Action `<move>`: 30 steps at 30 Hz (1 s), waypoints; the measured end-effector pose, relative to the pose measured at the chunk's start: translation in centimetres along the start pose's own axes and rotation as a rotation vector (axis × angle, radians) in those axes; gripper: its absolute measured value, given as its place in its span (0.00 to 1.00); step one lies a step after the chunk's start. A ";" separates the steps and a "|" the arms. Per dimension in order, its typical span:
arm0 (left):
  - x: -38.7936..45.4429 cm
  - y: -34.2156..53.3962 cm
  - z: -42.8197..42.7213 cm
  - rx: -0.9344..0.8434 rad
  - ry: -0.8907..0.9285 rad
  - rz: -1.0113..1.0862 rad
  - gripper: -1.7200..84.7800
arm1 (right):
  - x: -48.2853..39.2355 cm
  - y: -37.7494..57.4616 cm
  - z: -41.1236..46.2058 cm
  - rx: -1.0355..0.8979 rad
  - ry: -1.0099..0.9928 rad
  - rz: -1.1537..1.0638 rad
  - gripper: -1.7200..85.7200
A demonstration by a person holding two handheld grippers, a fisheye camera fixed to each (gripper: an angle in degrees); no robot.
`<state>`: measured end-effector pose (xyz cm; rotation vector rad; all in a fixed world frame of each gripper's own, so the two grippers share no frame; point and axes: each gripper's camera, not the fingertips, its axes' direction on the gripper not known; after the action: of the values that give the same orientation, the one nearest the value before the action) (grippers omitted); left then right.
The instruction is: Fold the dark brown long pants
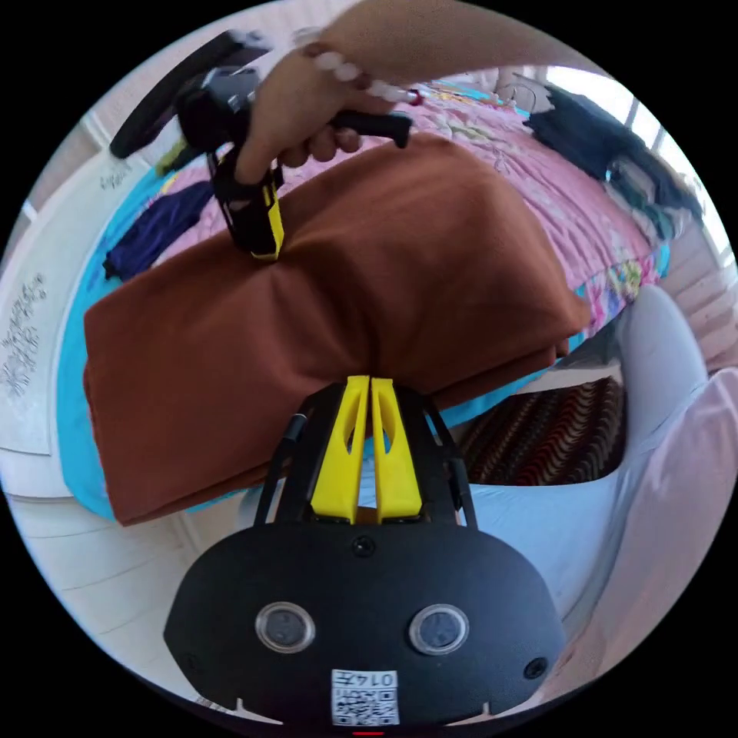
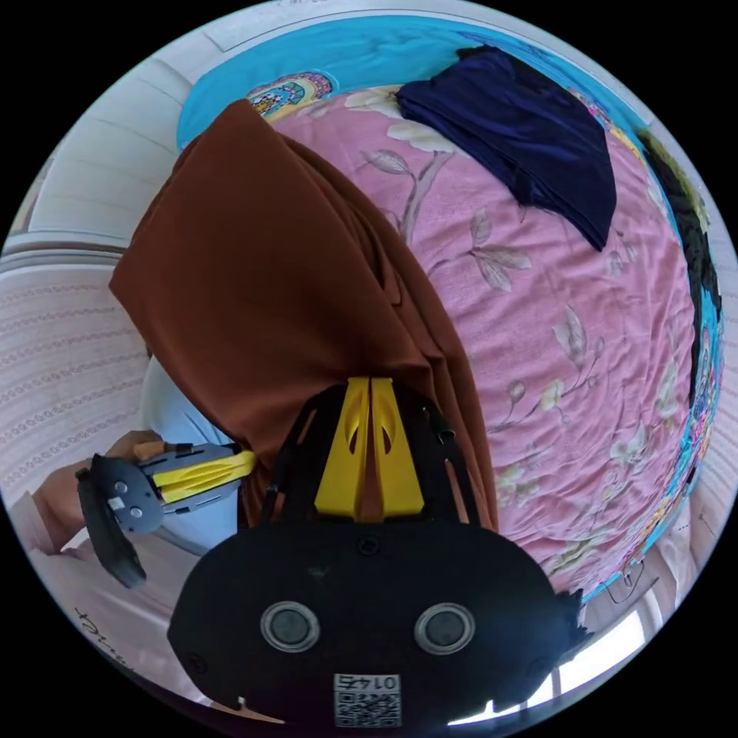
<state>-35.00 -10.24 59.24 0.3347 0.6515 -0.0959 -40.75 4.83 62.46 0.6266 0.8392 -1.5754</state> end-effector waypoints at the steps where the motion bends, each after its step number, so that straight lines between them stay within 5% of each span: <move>1: -1.4 0.2 0.0 -0.001 0.089 -0.041 0.01 | 0.7 0.3 -0.3 -0.004 -0.033 0.007 0.01; 6: -4.7 2.1 -1.8 0.068 0.298 -0.124 0.06 | 4.4 8.0 -3.3 0.311 -0.224 0.146 0.01; 11: -2.6 6.2 -7.8 0.368 0.196 -0.050 0.17 | 10.9 25.9 -6.2 0.736 -0.318 0.400 0.07; 20: 8.5 2.9 -6.4 0.334 0.182 0.195 0.21 | 16.6 37.3 -0.7 0.675 -0.487 0.683 0.16; 24: 10.1 1.7 -3.0 0.209 -0.022 0.224 0.16 | 17.7 36.1 1.1 0.539 -0.635 0.677 0.11; 30: 7.7 1.3 -4.3 0.168 0.084 0.206 0.07 | 19.1 40.7 -1.4 0.651 -0.709 0.585 0.05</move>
<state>-31.09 -7.44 51.72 0.5678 0.6899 0.0613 -4.05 -7.73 39.69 0.6198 -0.3869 -1.3488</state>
